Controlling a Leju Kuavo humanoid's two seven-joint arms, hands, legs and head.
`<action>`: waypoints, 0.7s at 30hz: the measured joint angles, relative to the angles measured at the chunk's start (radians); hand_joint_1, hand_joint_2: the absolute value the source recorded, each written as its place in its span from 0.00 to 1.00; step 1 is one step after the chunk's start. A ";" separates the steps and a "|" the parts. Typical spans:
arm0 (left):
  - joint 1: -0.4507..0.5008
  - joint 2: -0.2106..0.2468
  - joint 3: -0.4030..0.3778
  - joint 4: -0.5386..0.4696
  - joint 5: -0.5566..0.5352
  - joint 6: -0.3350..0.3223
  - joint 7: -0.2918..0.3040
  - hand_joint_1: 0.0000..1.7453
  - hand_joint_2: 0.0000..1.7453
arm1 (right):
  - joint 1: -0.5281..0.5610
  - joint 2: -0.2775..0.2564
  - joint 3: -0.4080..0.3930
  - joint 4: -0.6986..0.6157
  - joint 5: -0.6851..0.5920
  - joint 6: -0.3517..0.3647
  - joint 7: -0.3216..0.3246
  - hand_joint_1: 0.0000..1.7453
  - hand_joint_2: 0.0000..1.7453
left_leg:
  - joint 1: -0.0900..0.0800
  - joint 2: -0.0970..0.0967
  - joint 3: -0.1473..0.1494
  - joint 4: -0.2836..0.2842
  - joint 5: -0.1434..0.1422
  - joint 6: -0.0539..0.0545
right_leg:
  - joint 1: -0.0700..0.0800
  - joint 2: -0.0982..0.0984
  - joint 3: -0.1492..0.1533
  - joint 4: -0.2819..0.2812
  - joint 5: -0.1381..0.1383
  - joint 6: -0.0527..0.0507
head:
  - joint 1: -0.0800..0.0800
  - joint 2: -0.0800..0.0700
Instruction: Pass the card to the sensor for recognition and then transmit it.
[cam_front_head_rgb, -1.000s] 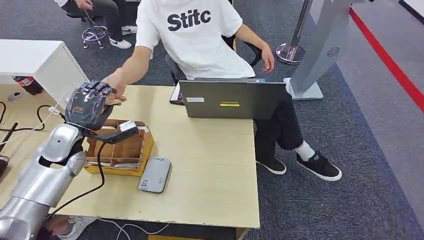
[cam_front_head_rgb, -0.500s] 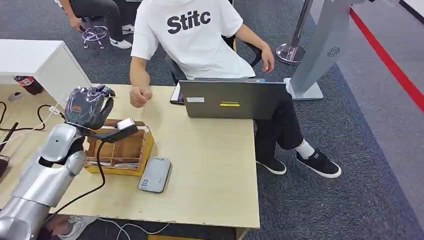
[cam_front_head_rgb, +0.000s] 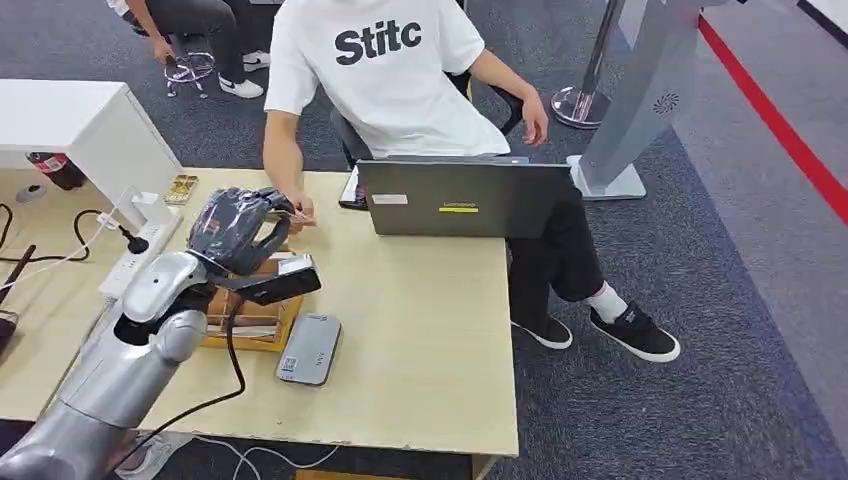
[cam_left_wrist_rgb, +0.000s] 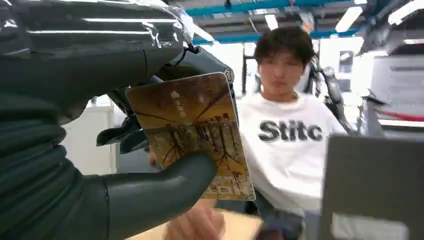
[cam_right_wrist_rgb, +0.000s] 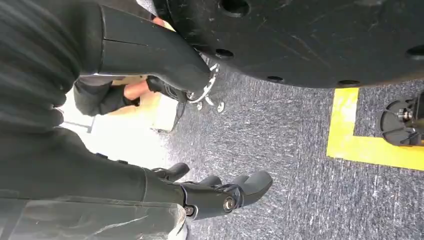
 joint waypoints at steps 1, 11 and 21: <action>0.000 0.000 -0.012 -0.007 0.025 -0.040 -0.008 1.00 1.00 | 0.000 0.000 0.000 0.000 -0.003 0.000 -0.001 0.00 1.00 | 0.000 0.000 0.000 0.000 0.000 0.000 | 0.000 0.000 0.000 0.000 0.000 0.000 | 0.000 0.000; -0.050 0.076 -0.200 -0.034 0.175 -0.255 0.001 1.00 1.00 | 0.000 0.000 0.015 0.000 -0.019 0.003 -0.011 0.00 1.00 | 0.000 0.000 -0.001 0.000 0.001 0.000 | 0.000 0.000 -0.001 0.000 0.001 0.000 | 0.000 0.000; -0.069 0.094 -0.303 -0.001 0.147 -0.197 -0.011 1.00 1.00 | -0.001 0.000 0.027 0.000 -0.024 0.003 -0.012 0.00 1.00 | 0.000 0.000 -0.001 0.000 0.001 -0.001 | 0.000 0.000 -0.001 0.001 0.001 0.000 | 0.000 0.000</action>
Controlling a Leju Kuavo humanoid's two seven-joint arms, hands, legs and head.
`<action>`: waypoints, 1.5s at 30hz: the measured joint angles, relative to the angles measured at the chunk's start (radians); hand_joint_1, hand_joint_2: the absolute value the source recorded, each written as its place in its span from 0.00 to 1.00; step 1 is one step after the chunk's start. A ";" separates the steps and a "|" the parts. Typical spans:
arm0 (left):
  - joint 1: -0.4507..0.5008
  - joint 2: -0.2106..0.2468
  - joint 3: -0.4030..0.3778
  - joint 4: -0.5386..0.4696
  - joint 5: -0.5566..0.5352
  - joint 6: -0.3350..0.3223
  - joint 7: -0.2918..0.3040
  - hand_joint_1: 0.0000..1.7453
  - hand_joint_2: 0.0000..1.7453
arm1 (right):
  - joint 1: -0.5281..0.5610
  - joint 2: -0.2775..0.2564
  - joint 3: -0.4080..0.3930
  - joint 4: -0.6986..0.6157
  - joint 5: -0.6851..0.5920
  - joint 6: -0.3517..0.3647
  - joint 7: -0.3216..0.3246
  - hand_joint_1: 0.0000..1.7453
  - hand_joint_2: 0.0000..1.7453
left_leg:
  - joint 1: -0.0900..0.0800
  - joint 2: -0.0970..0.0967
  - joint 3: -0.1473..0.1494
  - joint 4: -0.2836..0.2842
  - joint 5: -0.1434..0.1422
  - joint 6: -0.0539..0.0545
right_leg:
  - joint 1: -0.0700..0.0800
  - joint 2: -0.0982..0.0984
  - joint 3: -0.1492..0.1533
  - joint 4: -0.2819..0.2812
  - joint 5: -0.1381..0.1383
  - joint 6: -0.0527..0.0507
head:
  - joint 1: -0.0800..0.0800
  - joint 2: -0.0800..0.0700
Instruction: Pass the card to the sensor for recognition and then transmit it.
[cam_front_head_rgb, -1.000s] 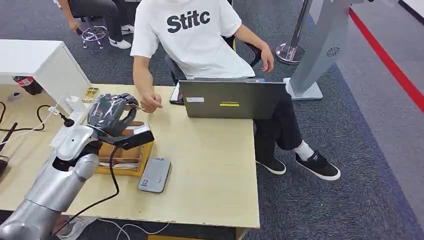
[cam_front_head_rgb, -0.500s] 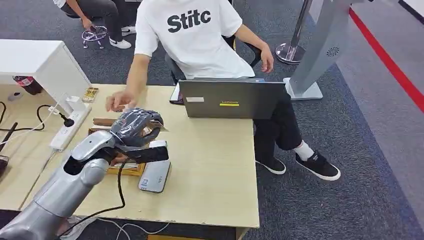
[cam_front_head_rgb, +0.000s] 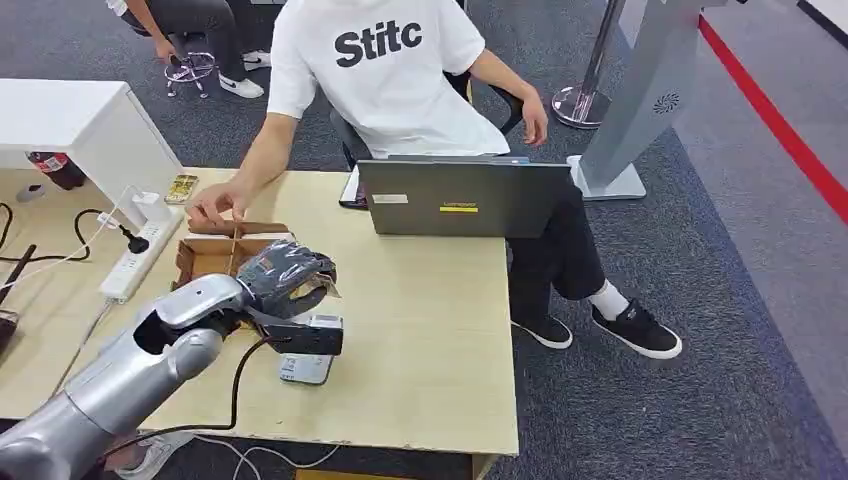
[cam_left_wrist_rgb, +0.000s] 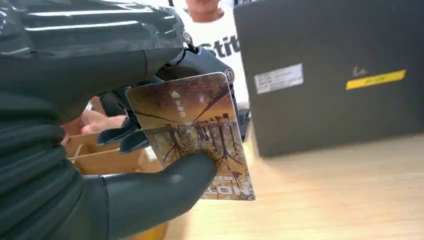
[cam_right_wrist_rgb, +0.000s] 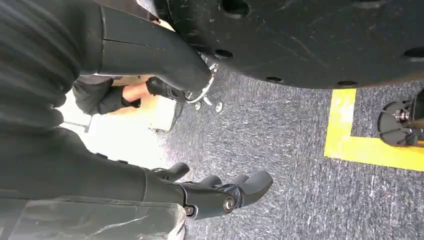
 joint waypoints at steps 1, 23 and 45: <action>0.006 -0.010 -0.010 0.007 -0.020 0.031 -0.006 1.00 1.00 | 0.000 0.000 0.003 0.000 0.000 0.000 0.000 0.00 1.00 | 0.000 0.000 0.000 0.000 0.000 0.000 | 0.000 0.000 0.000 0.000 0.000 0.000 | 0.000 0.000; 0.034 -0.049 -0.116 0.130 -0.054 0.003 -0.001 1.00 1.00 | -0.006 0.000 0.039 0.000 -0.006 0.000 0.006 0.00 1.00 | 0.000 0.000 -0.001 0.000 0.001 -0.001 | 0.000 0.000 -0.001 0.001 0.000 0.000 | 0.000 0.000; 0.016 -0.052 -0.148 0.206 -0.050 -0.012 -0.001 1.00 1.00 | -0.005 0.000 0.050 0.000 -0.014 0.001 0.015 0.00 1.00 | 0.000 0.000 -0.001 0.000 0.001 -0.001 | 0.000 0.000 -0.001 0.001 0.001 -0.001 | 0.000 0.000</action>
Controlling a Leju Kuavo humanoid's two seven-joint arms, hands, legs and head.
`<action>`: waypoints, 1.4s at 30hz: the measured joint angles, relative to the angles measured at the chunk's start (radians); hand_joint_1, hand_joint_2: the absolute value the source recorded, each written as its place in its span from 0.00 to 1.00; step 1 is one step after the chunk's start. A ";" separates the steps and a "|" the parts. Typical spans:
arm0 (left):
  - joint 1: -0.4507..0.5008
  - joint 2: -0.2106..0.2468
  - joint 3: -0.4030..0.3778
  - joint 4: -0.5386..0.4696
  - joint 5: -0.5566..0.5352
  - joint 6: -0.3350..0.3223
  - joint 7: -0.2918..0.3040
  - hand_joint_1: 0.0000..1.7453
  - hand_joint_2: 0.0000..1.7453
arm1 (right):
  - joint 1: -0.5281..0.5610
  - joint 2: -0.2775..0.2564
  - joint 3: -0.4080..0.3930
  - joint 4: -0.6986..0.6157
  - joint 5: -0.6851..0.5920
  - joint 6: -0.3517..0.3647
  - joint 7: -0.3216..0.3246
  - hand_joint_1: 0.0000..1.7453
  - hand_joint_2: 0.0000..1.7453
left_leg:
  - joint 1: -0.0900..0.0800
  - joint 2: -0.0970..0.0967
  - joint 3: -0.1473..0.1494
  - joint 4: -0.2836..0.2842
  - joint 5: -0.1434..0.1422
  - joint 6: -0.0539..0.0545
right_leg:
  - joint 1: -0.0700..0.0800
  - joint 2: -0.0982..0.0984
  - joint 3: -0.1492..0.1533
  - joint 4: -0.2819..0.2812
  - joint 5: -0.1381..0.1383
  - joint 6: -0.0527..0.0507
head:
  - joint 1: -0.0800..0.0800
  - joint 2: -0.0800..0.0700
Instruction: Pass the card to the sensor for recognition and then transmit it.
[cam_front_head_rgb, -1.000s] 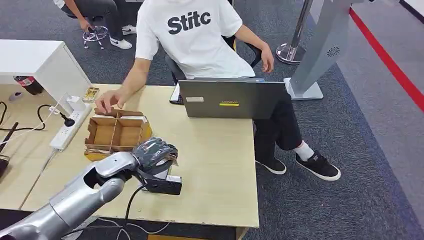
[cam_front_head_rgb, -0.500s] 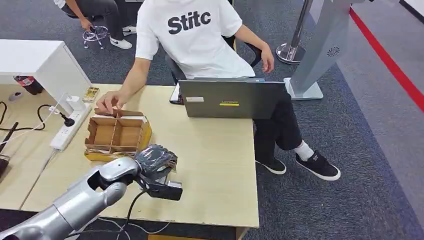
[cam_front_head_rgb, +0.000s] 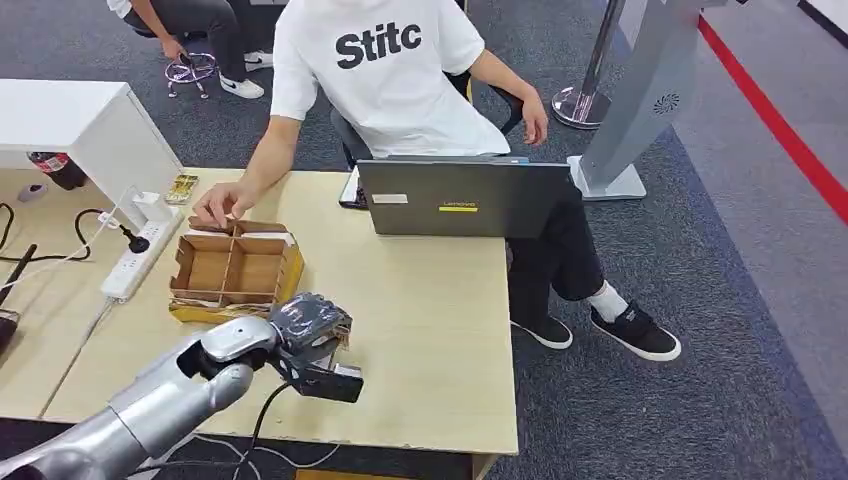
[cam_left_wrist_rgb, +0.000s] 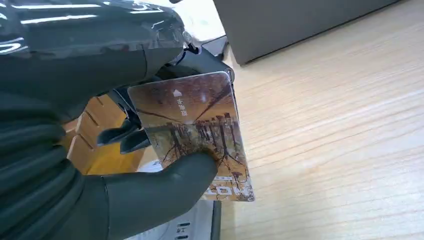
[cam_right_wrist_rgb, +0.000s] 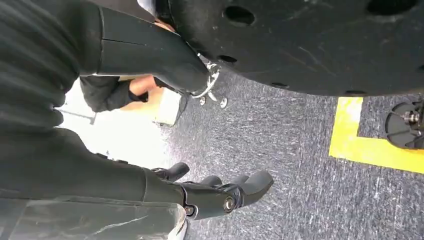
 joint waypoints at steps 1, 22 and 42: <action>-0.001 0.000 0.000 0.001 0.004 -0.001 0.000 1.00 1.00 | 0.000 0.000 0.000 0.000 0.000 0.000 0.000 0.00 1.00 | 0.000 0.000 0.000 0.000 0.000 0.000 | 0.000 0.000 0.000 0.000 0.000 0.000 | 0.000 0.000; 0.030 -0.135 0.179 -0.030 0.049 0.281 0.064 1.00 1.00 | 0.009 0.010 0.005 -0.003 -0.043 -0.008 -0.002 0.00 1.00 | 0.000 0.000 -0.001 0.000 0.001 0.000 | 0.000 0.000 -0.001 0.000 0.001 0.000 | 0.000 0.000; 0.138 -0.218 0.626 -0.050 0.247 0.443 0.038 1.00 1.00 | 0.014 0.021 0.005 -0.003 -0.060 -0.040 -0.015 0.00 1.00 | 0.000 0.000 -0.002 0.000 0.001 0.000 | 0.000 0.000 -0.002 0.001 0.001 -0.001 | 0.000 0.000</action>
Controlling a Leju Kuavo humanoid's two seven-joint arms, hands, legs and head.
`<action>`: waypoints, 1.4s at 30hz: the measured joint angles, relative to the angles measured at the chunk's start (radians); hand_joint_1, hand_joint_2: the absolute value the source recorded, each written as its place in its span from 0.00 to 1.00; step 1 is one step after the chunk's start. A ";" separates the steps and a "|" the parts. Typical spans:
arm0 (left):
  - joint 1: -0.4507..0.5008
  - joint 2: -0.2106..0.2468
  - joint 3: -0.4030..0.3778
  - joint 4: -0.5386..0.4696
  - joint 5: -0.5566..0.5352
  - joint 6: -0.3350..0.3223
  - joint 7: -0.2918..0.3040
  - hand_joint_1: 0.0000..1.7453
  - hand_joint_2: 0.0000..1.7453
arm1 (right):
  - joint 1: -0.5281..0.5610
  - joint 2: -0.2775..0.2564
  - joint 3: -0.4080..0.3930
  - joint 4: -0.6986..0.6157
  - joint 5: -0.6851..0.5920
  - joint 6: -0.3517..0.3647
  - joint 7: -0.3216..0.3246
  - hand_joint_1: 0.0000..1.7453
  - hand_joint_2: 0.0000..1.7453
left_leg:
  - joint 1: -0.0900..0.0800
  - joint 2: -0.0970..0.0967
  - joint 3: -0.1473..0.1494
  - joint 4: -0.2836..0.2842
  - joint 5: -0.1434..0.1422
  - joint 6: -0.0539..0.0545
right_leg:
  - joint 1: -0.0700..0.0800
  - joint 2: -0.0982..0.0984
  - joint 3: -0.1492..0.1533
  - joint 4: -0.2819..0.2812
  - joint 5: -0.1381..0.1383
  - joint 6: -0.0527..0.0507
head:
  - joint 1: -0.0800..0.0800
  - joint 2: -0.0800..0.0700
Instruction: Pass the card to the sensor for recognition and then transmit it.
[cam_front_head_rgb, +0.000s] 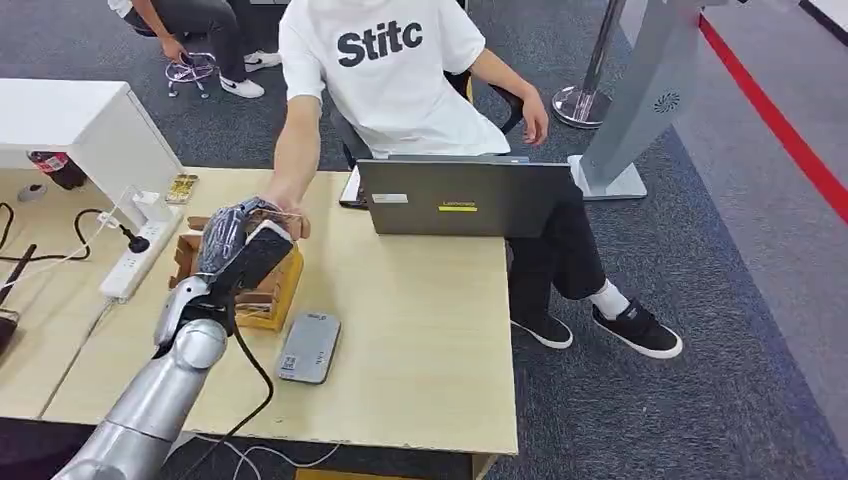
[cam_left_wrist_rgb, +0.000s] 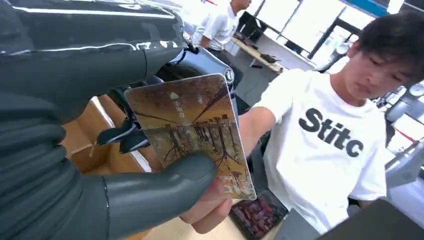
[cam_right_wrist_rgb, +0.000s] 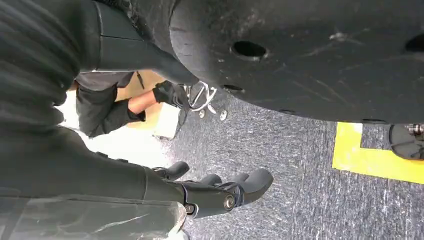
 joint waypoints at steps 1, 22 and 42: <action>0.003 -0.001 0.007 0.000 0.000 0.000 0.000 1.00 1.00 | 0.000 0.000 0.000 0.000 0.000 0.000 0.000 0.00 1.00 | 0.000 0.000 0.000 0.000 0.000 0.000 | 0.000 0.000 0.000 0.000 0.000 0.000 | 0.000 0.000; 0.096 -0.003 0.081 -0.055 -0.027 0.015 -0.003 0.00 1.00 | 0.001 0.007 0.013 0.000 0.002 -0.015 -0.017 0.00 1.00 | 0.000 0.000 -0.004 0.000 0.000 0.000 | 0.000 0.000 -0.003 0.000 0.000 0.000 | 0.000 0.000; 0.271 0.074 0.087 -0.314 -0.184 -0.031 -0.053 0.00 1.00 | 0.004 0.010 0.013 0.000 -0.027 -0.013 -0.023 0.00 1.00 | 0.000 0.000 -0.004 0.000 0.000 -0.001 | 0.000 0.000 -0.005 0.000 0.000 0.000 | 0.000 0.000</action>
